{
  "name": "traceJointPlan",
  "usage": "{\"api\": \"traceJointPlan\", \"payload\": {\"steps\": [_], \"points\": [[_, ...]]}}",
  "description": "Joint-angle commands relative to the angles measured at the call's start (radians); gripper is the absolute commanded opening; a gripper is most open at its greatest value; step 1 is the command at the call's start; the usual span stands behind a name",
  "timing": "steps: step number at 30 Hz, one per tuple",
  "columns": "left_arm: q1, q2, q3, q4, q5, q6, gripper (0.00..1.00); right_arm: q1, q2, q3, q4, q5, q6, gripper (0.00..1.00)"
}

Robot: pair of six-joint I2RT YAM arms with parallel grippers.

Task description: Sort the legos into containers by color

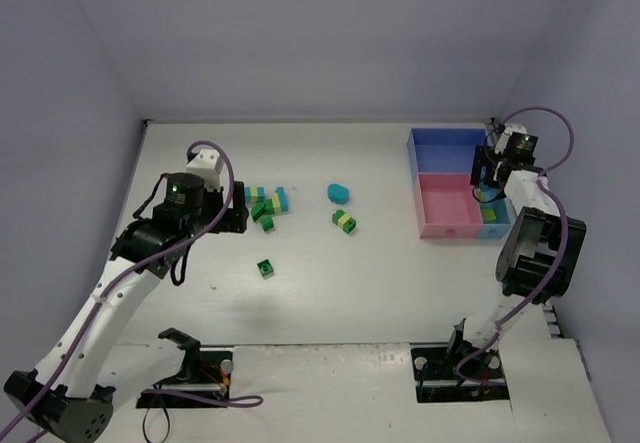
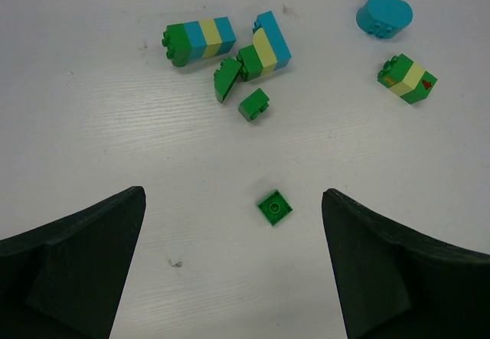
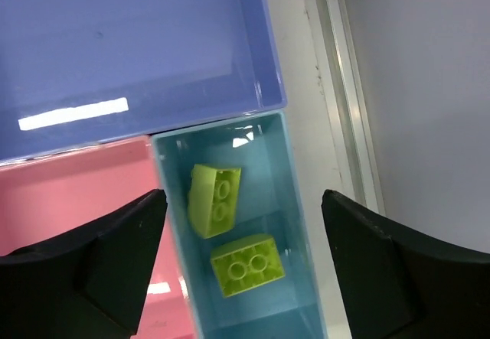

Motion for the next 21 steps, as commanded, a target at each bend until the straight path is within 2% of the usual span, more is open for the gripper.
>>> {"api": "traceJointPlan", "payload": {"steps": [1,2,4,5,10,11,14,17,21], "points": [[-0.003,0.017,0.017,0.061,0.009,0.016,0.91,0.034,-0.13,0.042,0.028,-0.034,0.022,0.8],[-0.005,0.024,0.018,0.064,0.009,0.014,0.91,0.05,-0.145,0.04,0.021,-0.034,0.026,0.8],[-0.005,0.046,0.035,0.069,0.013,0.004,0.91,0.171,-0.228,0.035,0.001,-0.02,0.034,0.78],[-0.005,0.052,0.035,0.069,0.013,0.004,0.91,0.171,-0.228,0.034,0.001,-0.021,0.034,0.78],[-0.005,0.081,0.061,0.056,-0.01,-0.006,0.91,0.338,-0.302,0.0,0.001,-0.166,0.088,0.77],[-0.005,0.089,0.064,0.055,-0.014,-0.007,0.91,0.408,-0.3,-0.001,0.001,-0.168,0.089,0.78],[-0.005,0.101,0.07,0.049,-0.031,-0.016,0.91,0.536,-0.27,-0.003,0.007,-0.209,0.065,0.79],[-0.005,0.107,0.072,0.038,-0.034,-0.021,0.91,0.625,-0.169,0.031,0.005,-0.238,0.033,0.79],[-0.003,0.104,0.07,0.021,-0.037,-0.027,0.91,0.692,-0.042,0.104,0.005,-0.26,-0.004,0.8]]}}
